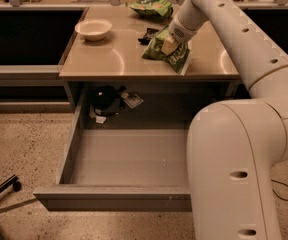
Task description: Pick green jalapeno chip bag from top drawer and place on counter
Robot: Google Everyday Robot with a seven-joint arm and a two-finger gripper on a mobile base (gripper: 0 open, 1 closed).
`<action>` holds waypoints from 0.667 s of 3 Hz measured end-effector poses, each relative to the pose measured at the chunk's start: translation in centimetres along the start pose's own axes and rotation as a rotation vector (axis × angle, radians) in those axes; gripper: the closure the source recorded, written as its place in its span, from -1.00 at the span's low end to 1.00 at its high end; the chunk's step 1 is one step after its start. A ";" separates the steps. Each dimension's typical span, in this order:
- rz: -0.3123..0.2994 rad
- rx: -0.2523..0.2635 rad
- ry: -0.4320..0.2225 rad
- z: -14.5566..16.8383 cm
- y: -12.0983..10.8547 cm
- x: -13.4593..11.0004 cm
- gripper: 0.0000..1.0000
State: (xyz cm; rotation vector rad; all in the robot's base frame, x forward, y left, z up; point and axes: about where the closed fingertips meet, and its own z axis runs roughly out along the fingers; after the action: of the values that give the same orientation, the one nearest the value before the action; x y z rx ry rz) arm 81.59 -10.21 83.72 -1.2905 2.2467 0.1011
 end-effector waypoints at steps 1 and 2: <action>0.000 0.000 0.000 0.0 0.0 0.0 -0.79; 0.000 0.000 0.000 0.0 0.0 0.0 -1.00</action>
Offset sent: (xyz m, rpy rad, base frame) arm 0.0000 0.0000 0.0000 0.0000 0.0000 0.0000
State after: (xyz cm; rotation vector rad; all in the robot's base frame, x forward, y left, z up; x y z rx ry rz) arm 81.59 -10.21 83.71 -1.2906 2.2467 0.1011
